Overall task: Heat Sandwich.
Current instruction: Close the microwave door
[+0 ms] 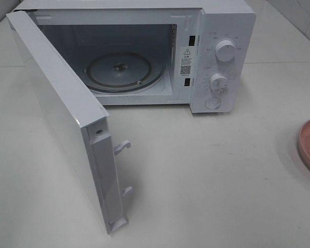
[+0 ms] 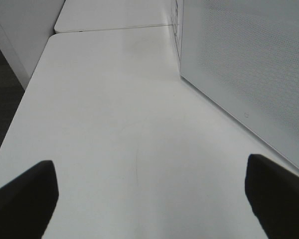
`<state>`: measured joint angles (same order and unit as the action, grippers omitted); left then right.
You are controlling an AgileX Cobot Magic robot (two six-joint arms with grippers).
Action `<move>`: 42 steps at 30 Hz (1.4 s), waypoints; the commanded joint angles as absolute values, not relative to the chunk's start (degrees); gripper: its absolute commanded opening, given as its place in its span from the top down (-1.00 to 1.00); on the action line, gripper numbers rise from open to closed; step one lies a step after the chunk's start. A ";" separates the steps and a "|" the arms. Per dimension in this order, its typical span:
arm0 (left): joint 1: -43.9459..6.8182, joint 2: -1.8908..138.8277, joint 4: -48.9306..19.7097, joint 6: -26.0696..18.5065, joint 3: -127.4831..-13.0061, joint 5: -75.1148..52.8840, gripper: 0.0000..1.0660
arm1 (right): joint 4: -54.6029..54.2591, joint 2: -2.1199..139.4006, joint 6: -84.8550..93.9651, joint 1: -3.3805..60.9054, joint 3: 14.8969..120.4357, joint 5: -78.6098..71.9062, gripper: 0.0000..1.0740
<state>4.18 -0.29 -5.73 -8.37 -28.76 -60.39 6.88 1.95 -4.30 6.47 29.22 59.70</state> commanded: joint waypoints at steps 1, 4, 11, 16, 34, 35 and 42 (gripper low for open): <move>4.47 -1.49 -5.96 -7.96 -28.76 -59.76 -0.79 | 6.36 -1.89 -3.09 4.70 29.05 59.24 -0.42; 4.47 -1.49 -5.96 -7.96 -28.76 -59.76 -0.79 | 5.73 -1.83 -2.92 4.70 29.05 59.24 -0.42; 4.47 -1.49 -6.02 -7.96 -28.76 -59.76 -0.79 | 5.73 -1.83 -3.27 4.70 29.05 59.30 -0.42; 4.47 -1.49 -6.02 -7.96 -28.76 -59.76 -0.79 | 5.73 -1.83 -3.78 4.70 29.05 59.30 -0.42; 4.47 -1.49 -6.02 -7.96 -28.76 -59.76 -0.79 | 5.67 -1.78 -5.56 4.76 29.22 59.42 -0.42; 4.47 -1.49 -6.02 -7.96 -28.76 -59.76 -0.79 | 5.67 -1.78 -5.56 4.76 29.22 59.42 -0.42; 4.47 -1.49 -6.02 -7.96 -28.76 -59.76 -0.79 | 5.67 -1.78 -5.50 4.76 29.22 59.42 -0.42</move>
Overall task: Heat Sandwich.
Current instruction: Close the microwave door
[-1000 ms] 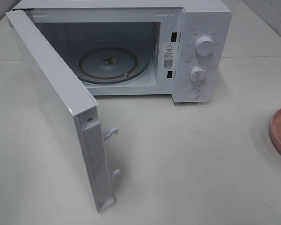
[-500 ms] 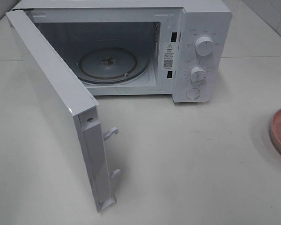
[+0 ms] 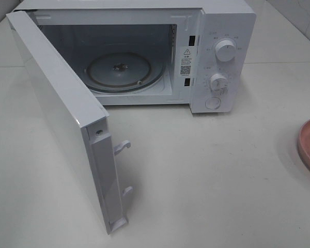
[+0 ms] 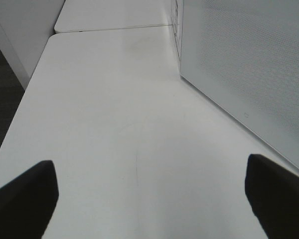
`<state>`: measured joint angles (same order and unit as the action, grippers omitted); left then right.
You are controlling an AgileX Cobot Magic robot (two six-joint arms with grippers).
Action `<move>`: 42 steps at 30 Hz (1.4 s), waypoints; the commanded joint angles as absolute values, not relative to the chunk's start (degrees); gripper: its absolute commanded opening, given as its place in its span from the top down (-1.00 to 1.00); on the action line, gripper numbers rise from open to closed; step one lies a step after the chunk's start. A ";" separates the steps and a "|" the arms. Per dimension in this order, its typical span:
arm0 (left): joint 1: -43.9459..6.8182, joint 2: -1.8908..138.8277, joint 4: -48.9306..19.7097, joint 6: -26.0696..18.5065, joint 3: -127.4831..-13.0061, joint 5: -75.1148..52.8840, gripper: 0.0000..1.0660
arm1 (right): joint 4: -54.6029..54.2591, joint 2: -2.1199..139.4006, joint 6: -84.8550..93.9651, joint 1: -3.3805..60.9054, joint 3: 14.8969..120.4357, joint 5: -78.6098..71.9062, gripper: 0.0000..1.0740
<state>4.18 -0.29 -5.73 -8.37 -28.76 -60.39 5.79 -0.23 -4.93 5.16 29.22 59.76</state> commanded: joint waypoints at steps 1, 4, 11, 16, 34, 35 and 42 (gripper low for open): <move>4.47 -1.49 -6.02 -7.96 -28.76 -59.76 -0.79 | 5.67 -1.78 -5.50 4.76 29.22 59.42 -0.42; 4.47 -1.49 -6.02 -7.96 -28.76 -59.76 -0.79 | 5.67 -1.78 -5.50 4.76 29.22 59.42 -0.42; 4.47 -1.49 -6.19 -7.96 -28.76 -59.76 -0.79 | 5.67 -1.78 -5.50 4.76 29.22 59.42 -0.41; 4.47 -1.49 -6.47 -7.96 -28.76 -59.70 -0.79 | 5.67 -1.78 -5.50 4.76 29.22 59.42 -0.41; 4.47 9.91 -7.79 -7.96 -30.77 -50.65 -0.13 | 5.67 -1.78 -5.50 4.76 29.22 59.42 -0.41; 4.47 11.69 -7.79 -7.96 -30.37 -48.64 0.04 | 5.67 -1.78 -5.50 4.76 29.22 59.42 -0.41; 4.47 15.53 -9.57 -7.96 -26.36 -39.19 0.55 | 5.67 -1.78 -5.50 4.76 29.22 59.42 -0.41</move>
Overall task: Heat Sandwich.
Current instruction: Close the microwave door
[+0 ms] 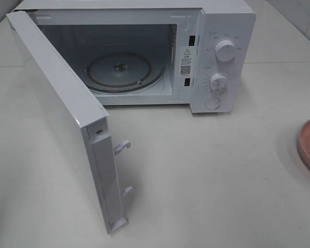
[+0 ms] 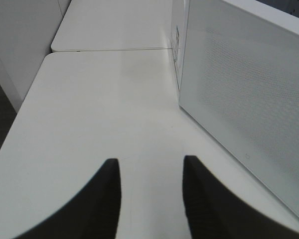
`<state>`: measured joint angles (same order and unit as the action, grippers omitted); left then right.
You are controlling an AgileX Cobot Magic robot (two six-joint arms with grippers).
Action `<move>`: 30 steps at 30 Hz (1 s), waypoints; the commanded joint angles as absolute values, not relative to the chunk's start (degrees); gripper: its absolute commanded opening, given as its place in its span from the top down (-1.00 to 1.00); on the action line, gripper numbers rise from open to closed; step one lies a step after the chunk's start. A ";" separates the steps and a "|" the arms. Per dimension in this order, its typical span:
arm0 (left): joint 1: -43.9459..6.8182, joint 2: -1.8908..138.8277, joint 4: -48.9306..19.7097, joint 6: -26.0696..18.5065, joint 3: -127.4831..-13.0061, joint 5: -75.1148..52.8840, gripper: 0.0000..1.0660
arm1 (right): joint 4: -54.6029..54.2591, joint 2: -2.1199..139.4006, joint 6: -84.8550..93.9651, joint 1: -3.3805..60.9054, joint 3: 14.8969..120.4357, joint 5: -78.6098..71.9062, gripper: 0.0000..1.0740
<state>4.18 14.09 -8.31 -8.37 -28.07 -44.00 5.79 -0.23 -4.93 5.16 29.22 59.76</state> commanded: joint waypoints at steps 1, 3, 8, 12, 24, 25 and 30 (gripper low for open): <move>4.47 16.21 -9.80 -7.96 -25.44 -37.53 0.66 | 5.67 -1.78 -5.50 4.76 29.22 59.42 -0.41; 4.47 17.53 -9.91 -7.96 -23.66 -34.55 0.90 | 5.67 -1.78 -5.50 4.76 29.22 59.42 -0.41; 4.47 21.26 -9.85 -9.40 -20.51 -25.67 1.00 | 5.67 -1.78 -5.50 4.76 29.22 59.42 -0.41; 4.47 24.47 -9.91 -12.20 -17.53 -15.58 1.00 | 5.67 -1.78 -5.50 4.76 29.22 59.42 -0.40; 4.47 40.91 -8.25 -13.41 -11.29 14.50 1.00 | 5.67 -1.78 -5.50 4.76 29.22 59.42 -0.40; 4.47 42.51 -6.99 -12.95 -11.29 16.10 1.00 | 5.67 -1.78 -5.50 4.76 29.22 59.42 -0.40; 4.47 49.73 0.63 -6.76 -11.29 25.04 1.00 | 5.67 -1.78 -5.50 4.76 29.22 59.42 -0.40</move>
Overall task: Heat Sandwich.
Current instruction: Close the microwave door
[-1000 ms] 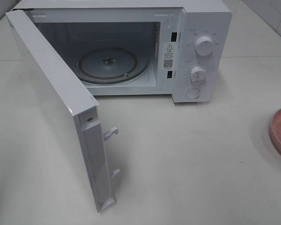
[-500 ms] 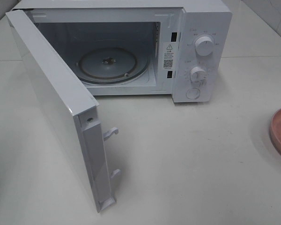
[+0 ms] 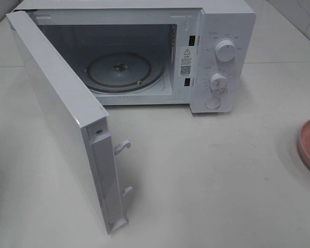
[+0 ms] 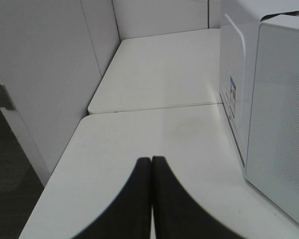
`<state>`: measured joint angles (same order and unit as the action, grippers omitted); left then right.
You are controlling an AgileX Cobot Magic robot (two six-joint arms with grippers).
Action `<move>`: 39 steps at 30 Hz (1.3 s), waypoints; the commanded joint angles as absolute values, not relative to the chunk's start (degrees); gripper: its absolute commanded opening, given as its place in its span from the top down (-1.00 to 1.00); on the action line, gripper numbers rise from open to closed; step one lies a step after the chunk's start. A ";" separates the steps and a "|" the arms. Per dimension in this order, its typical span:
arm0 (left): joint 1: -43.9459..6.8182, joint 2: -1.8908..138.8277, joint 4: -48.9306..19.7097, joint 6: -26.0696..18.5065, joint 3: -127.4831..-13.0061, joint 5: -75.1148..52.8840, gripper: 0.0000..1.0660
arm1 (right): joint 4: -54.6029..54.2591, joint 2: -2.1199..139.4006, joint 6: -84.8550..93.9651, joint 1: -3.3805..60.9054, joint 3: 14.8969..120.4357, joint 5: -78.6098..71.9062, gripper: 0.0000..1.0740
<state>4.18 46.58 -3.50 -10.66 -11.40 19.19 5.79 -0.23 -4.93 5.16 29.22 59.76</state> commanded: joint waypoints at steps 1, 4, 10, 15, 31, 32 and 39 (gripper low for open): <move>4.47 49.73 0.63 -6.76 -11.29 25.04 1.00 | 5.67 -1.78 -5.50 4.76 29.22 59.42 -0.40; 4.47 55.29 7.16 0.00 -11.34 28.76 1.00 | 5.67 -1.78 -5.50 4.76 29.22 59.42 -0.40; 4.47 60.91 12.15 4.87 -11.40 33.75 1.00 | 5.67 -1.78 -5.50 4.76 29.22 59.42 -0.40; 4.47 65.83 13.98 7.51 -11.40 38.79 1.00 | 5.67 -1.78 -5.50 4.76 29.22 59.42 -0.40; -10.08 80.90 13.46 4.01 -16.62 45.15 1.00 | 5.67 -1.78 -5.50 4.76 29.22 59.42 -0.40; -10.94 81.70 13.46 4.01 -16.79 45.38 1.00 | 5.67 -1.78 -5.50 4.76 29.22 59.42 -0.40; -16.27 85.66 13.41 3.84 -17.99 46.70 1.00 | 5.67 -1.78 -5.50 4.76 29.22 59.42 -0.40</move>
